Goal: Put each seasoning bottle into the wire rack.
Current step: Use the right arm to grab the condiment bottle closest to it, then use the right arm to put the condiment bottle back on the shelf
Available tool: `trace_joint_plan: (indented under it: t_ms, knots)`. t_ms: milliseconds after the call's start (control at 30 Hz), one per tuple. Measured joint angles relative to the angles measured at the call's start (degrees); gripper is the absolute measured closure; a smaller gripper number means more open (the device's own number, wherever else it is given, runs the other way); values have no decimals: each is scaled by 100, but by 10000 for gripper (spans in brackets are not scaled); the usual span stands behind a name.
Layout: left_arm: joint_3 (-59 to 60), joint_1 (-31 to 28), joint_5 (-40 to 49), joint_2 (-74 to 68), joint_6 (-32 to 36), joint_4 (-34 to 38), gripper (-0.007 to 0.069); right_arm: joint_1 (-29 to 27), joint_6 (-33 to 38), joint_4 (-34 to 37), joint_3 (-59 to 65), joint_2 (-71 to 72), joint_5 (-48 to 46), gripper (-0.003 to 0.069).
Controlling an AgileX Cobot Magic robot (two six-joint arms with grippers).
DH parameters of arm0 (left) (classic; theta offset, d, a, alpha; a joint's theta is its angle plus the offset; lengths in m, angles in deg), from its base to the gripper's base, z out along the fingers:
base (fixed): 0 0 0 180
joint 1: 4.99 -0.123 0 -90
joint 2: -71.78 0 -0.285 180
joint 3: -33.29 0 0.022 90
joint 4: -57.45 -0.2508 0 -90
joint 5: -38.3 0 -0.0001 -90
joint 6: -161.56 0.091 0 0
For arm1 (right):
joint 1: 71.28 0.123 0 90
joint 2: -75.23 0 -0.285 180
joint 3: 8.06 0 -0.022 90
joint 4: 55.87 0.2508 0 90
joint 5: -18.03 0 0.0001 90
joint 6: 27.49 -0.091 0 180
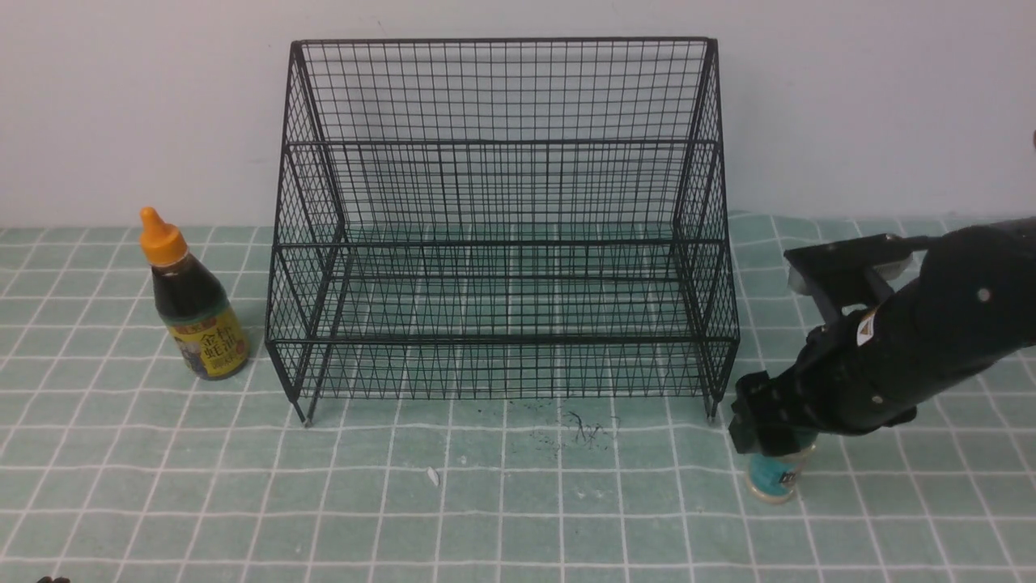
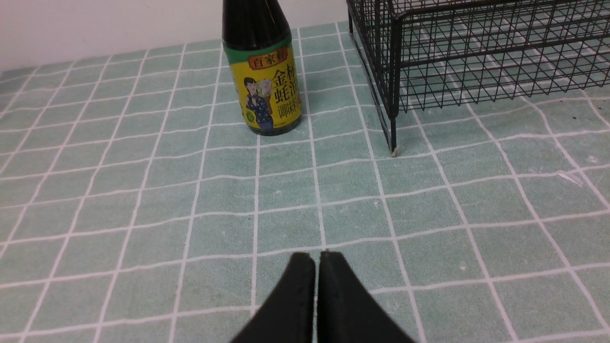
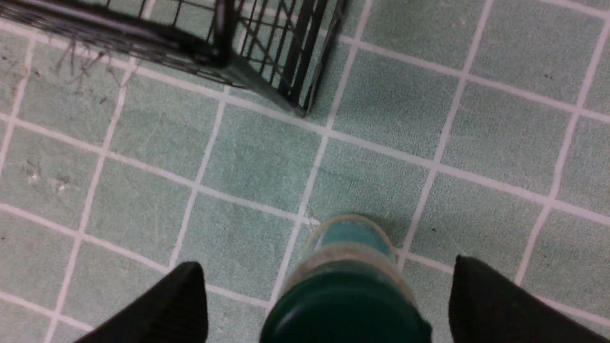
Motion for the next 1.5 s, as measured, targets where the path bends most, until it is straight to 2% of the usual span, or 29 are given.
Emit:
trace_joint_plan:
  t_ms: [100,133,167,400,533,667,933,1500]
  knots:
    - [0,0,0,0,0,0,631,0,0,-22,-19,-48,8,205]
    - [0,0,0,0,0,0,631,0,5,-47,-51,-48,-68,309]
    - [0,0,0,0,0,0,631,0,4,-52,-72,-48,-87,321]
    - [0,0,0,0,0,0,631,229,164,-61,-1050,609,-2126,307]
    - [0,0,0,0,0,0,631,657,220,91,-1822,925,-2617,307]
    - [0,0,0,0,0,0,631,959,243,174,-2802,763,-2574,307]
    - [0,0,0,0,0,0,631,959,275,-36,-4093,-595,-2574,307]
    - [0,0,0,0,0,0,631,965,270,-123,-4330,-2088,-2474,307]
